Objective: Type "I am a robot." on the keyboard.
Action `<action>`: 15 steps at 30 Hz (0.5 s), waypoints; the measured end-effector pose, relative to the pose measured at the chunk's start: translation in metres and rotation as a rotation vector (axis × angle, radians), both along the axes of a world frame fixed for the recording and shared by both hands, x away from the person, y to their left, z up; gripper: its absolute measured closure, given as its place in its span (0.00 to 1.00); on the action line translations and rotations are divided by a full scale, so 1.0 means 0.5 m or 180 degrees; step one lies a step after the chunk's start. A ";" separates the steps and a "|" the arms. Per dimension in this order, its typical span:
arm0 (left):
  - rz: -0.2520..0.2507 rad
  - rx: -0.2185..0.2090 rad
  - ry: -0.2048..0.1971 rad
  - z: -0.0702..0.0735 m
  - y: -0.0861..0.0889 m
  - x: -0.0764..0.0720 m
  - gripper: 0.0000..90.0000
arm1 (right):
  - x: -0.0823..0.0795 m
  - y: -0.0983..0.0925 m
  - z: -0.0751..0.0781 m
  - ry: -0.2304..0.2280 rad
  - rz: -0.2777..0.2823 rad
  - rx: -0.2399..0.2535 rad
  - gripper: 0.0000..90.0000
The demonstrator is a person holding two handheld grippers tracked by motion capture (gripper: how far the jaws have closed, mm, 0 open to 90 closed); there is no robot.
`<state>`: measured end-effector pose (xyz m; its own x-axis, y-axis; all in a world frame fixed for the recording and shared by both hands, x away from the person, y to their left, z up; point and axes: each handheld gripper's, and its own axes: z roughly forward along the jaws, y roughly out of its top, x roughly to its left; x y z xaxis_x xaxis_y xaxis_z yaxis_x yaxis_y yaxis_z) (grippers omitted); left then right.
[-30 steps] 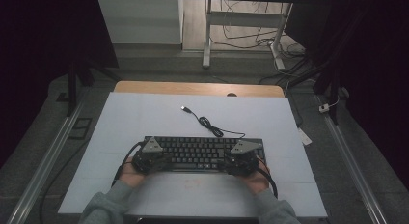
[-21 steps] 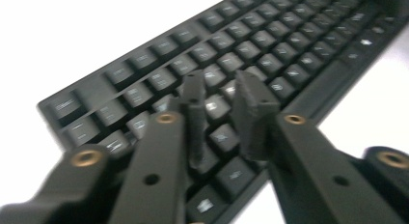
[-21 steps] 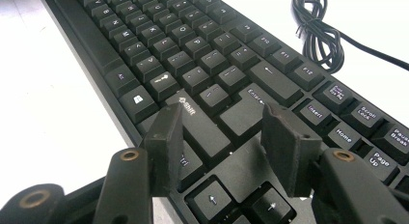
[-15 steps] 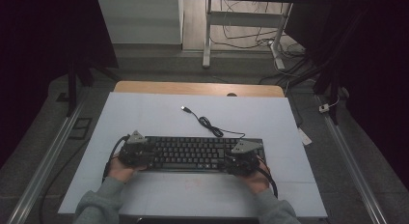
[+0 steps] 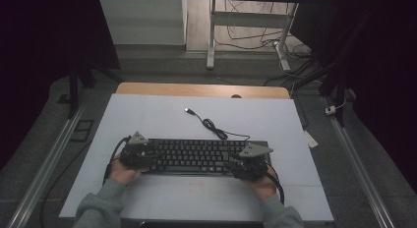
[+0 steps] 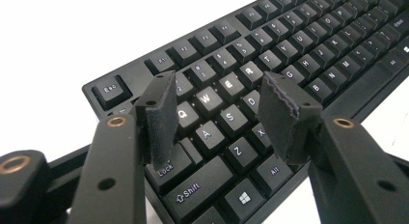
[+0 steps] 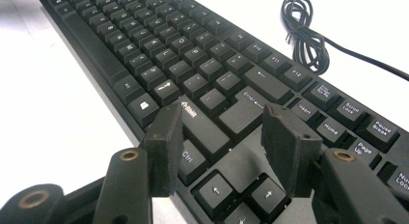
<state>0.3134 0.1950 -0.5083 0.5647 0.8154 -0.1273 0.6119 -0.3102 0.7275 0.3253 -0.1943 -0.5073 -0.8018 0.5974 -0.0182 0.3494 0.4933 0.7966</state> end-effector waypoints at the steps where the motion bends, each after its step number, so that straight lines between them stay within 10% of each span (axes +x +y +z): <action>1: 0.0004 -0.0004 -0.0011 0.001 0.001 0.000 0.53 | -0.001 -0.001 0.000 0.0004 0.0000 -0.0011 0.55; 15: -0.0184 0.0108 0.0040 0.002 -0.015 0.013 0.54 | 0.005 -0.006 -0.003 0.0008 0.0027 -0.0034 0.55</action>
<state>0.3200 0.1877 -0.5074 0.6095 0.7854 -0.1074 0.6013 -0.3698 0.7083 0.3279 -0.1972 -0.5087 -0.8069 0.5902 -0.0225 0.3472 0.5048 0.7903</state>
